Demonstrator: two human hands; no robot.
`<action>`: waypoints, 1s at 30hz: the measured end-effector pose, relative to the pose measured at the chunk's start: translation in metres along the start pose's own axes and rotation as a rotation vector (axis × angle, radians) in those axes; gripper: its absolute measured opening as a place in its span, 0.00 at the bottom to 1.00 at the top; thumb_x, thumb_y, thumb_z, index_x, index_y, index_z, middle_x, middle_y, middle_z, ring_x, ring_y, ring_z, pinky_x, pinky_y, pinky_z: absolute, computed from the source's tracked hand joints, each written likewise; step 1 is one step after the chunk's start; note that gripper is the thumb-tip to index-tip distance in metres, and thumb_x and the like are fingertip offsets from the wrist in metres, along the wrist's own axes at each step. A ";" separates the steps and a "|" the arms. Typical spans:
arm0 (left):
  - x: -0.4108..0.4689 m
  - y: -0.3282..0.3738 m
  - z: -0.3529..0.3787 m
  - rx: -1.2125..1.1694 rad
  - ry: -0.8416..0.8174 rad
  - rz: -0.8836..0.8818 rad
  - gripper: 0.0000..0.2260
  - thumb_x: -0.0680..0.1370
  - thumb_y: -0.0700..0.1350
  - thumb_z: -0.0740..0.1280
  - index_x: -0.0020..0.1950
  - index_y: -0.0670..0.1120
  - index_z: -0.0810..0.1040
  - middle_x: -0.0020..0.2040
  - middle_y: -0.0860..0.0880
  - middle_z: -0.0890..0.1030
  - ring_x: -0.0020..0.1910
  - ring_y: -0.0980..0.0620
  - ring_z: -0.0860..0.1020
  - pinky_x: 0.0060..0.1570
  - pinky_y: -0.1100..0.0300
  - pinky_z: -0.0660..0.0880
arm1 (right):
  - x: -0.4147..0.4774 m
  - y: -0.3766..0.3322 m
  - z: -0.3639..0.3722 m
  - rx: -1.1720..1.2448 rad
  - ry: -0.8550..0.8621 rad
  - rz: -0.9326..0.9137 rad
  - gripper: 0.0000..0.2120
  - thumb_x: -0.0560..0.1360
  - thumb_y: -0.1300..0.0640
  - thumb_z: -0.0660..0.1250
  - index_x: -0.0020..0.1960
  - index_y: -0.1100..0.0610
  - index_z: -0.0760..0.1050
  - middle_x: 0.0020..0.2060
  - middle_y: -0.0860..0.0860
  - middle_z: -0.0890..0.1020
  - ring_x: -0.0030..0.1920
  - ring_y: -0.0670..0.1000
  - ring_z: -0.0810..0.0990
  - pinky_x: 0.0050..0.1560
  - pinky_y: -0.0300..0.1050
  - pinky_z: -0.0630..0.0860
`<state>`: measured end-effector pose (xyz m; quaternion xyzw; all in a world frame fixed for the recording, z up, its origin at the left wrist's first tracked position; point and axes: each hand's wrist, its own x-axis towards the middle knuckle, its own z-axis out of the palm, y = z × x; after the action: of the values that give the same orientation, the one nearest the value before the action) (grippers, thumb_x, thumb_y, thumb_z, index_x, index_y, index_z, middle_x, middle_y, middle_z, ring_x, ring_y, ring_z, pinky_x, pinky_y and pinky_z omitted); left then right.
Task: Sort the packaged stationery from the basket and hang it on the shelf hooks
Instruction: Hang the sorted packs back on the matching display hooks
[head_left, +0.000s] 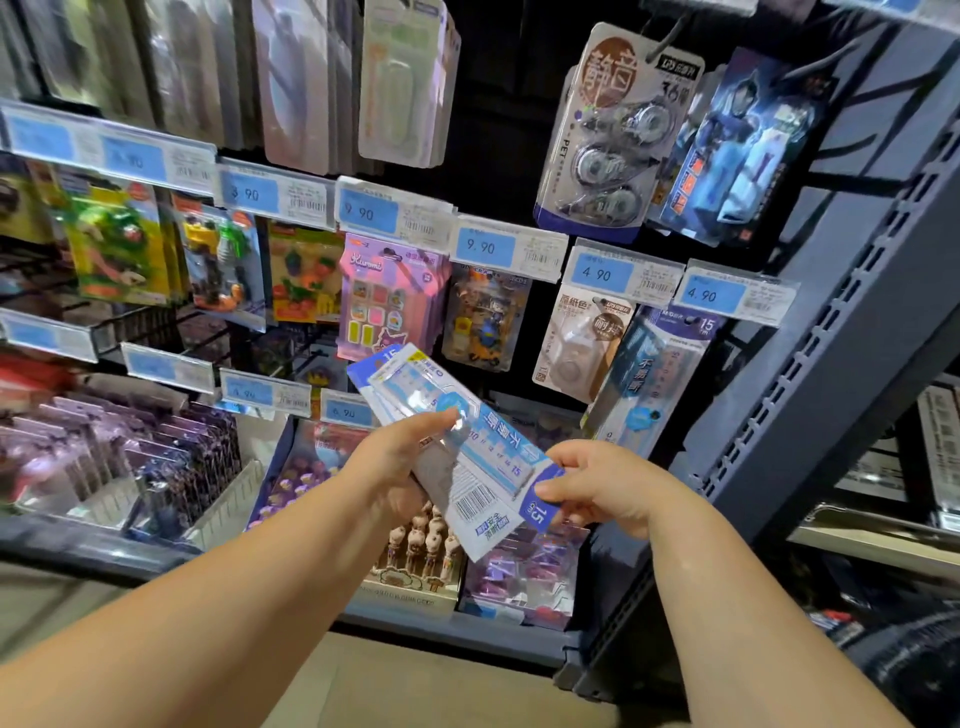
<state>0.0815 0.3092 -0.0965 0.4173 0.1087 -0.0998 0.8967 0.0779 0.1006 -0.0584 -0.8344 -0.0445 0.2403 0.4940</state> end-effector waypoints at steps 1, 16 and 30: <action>-0.002 0.002 -0.002 -0.007 0.001 0.006 0.07 0.77 0.37 0.67 0.55 0.41 0.76 0.50 0.38 0.84 0.48 0.39 0.83 0.54 0.38 0.77 | 0.001 0.000 0.000 0.026 0.024 0.000 0.05 0.76 0.67 0.65 0.51 0.60 0.75 0.38 0.54 0.83 0.27 0.44 0.78 0.28 0.32 0.71; -0.002 0.028 -0.008 -0.216 0.204 0.202 0.10 0.80 0.51 0.64 0.45 0.46 0.74 0.41 0.44 0.85 0.35 0.47 0.84 0.39 0.45 0.76 | 0.007 0.002 0.002 0.418 0.201 0.002 0.04 0.80 0.59 0.61 0.48 0.57 0.73 0.42 0.55 0.83 0.36 0.50 0.82 0.31 0.40 0.77; -0.015 0.002 -0.024 0.548 -0.170 -0.229 0.17 0.71 0.41 0.74 0.58 0.39 0.78 0.48 0.44 0.85 0.43 0.49 0.83 0.47 0.54 0.76 | 0.024 -0.002 0.006 0.350 0.637 -0.238 0.05 0.74 0.57 0.72 0.43 0.55 0.77 0.41 0.58 0.82 0.42 0.57 0.80 0.48 0.53 0.77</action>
<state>0.0647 0.3305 -0.1057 0.6186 0.0487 -0.2602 0.7397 0.0961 0.1138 -0.0680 -0.7594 0.0565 -0.0863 0.6424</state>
